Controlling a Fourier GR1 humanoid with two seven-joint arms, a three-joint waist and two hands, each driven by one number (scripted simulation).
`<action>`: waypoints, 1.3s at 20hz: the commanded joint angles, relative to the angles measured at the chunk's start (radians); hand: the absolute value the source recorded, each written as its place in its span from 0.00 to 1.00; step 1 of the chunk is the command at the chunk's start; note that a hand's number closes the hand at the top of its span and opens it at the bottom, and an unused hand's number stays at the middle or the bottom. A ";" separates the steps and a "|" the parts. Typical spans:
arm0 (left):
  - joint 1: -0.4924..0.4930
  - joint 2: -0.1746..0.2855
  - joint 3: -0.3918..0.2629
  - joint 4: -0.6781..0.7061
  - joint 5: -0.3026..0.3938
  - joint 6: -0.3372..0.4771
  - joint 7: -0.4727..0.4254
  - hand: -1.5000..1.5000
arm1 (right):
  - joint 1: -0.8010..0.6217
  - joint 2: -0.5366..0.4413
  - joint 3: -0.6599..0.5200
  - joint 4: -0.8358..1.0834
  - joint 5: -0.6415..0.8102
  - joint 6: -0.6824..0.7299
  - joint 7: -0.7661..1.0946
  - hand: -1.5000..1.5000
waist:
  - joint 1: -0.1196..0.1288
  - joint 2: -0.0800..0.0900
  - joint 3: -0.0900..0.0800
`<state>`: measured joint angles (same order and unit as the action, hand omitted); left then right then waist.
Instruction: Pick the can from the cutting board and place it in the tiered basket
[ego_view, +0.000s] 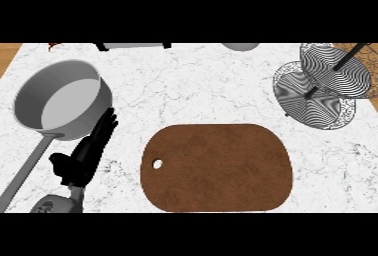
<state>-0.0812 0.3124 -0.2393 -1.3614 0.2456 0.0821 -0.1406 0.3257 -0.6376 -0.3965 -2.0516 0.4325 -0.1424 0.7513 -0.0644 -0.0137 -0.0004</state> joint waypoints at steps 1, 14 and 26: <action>-0.022 -0.037 -0.033 0.003 -0.025 -0.008 -0.006 0.50 | -0.022 -0.092 -0.181 -0.113 -0.156 0.111 0.039 1.00 | 0.037 0.008 -0.001; -0.100 -0.057 -0.008 0.042 -0.058 -0.057 0.025 0.50 | -0.647 -0.361 0.010 0.258 -0.178 0.165 0.357 1.00 | 0.102 0.022 -0.001; -0.068 -0.093 0.012 0.058 -0.076 -0.064 0.001 0.50 | -1.046 -0.210 0.250 0.849 -0.076 0.112 0.096 1.00 | 0.099 0.023 0.000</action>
<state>-0.1522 0.2390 -0.2363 -1.3305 0.1791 0.0144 -0.1175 -0.6426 -0.9188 -0.2094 -1.3558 0.3122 0.0059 0.9332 0.0395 0.0086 -0.0011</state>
